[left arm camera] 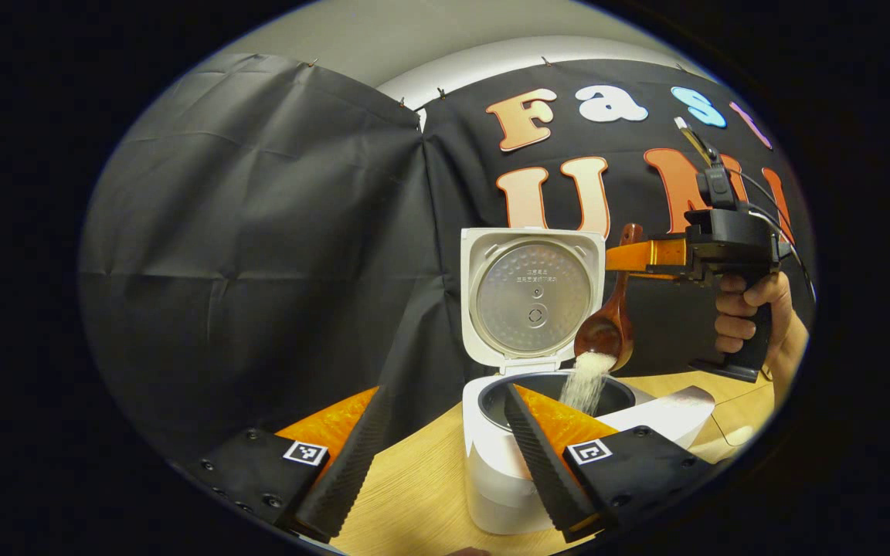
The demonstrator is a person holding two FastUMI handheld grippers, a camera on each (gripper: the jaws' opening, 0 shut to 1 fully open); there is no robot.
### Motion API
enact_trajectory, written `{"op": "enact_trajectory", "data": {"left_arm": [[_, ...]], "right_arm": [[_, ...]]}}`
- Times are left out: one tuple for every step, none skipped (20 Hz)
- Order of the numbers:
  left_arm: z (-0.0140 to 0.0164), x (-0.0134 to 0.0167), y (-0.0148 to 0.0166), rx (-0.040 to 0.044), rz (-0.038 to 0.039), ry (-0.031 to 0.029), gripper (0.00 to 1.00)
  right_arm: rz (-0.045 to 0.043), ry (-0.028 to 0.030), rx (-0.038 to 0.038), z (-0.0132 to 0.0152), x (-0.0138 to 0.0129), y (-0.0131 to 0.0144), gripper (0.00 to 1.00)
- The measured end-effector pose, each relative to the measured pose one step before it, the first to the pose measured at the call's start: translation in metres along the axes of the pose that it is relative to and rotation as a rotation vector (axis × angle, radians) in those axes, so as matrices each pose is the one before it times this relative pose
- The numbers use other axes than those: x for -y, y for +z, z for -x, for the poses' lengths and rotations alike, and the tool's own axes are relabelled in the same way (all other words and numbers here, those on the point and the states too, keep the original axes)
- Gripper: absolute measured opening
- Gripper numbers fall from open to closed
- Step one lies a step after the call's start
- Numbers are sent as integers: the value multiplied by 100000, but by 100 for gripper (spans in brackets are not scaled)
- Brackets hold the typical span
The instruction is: Close the left gripper, press the button to open the rice cooker; take a wooden spoon from the chopstick holder with the right hand, scoop a spoonful of rice and pour it into the rice cooker, then put the wooden spoon back into the chopstick holder.
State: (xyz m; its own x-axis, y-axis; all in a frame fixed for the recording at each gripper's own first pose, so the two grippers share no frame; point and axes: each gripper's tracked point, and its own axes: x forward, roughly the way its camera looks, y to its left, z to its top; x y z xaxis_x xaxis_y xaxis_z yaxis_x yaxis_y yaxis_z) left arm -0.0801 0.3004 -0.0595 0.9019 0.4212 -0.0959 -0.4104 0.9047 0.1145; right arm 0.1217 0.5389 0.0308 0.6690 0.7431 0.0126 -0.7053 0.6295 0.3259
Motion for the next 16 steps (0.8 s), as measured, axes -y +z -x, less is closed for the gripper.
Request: {"op": "enact_trajectory", "data": {"left_arm": [[5, 101, 186, 9, 187, 16, 96], [78, -182, 6, 153, 163, -96, 96], [142, 24, 132, 234, -25, -105, 96], [70, -15, -121, 48, -156, -105, 96], [62, 13, 159, 78, -261, -54, 97], [58, 67, -18, -68, -130, 97, 97], [2, 114, 55, -10, -57, -80, 97], [3, -44, 202, 149, 22, 198, 97], [101, 87, 17, 111, 106, -113, 97], [141, -45, 134, 534, 117, -65, 97], [246, 63, 89, 186, 139, -204, 97], [370, 34, 30, 343, 53, -340, 97], [288, 14, 69, 17, 33, -5, 97], [292, 127, -145, 170, 176, -296, 97], [296, 120, 91, 111, 218, -367, 96], [185, 115, 145, 223, 151, -513, 96]], "right_arm": [[4941, 1473, 752, -2, -643, 206, 7], [5176, 1495, 507, 9, -599, 95, 7], [3951, 1059, 1363, 114, -544, 366, 7], [4151, 1777, 1298, 121, -605, 388, 7], [3078, 2017, 1664, 179, -494, 392, 7], [3488, 2689, 1385, 194, -504, 380, 7], [2887, 1952, 1199, 260, -441, 538, 7], [3295, 1404, 739, 344, -451, 410, 7], [2525, 626, 522, 407, -434, 534, 7], [2494, 811, 121, 247, -457, 170, 7], [1669, 78, -320, -9, -259, -117, 7], [345, -14, -251, 118, -65, -51, 12], [-1522, -551, 199, 377, 279, 272, 7], [-2499, -150, 139, 381, 52, 62, 12], [-2423, 414, 250, 482, 216, 60, 7], [-1179, -283, -334, 617, 316, -203, 7]]}}
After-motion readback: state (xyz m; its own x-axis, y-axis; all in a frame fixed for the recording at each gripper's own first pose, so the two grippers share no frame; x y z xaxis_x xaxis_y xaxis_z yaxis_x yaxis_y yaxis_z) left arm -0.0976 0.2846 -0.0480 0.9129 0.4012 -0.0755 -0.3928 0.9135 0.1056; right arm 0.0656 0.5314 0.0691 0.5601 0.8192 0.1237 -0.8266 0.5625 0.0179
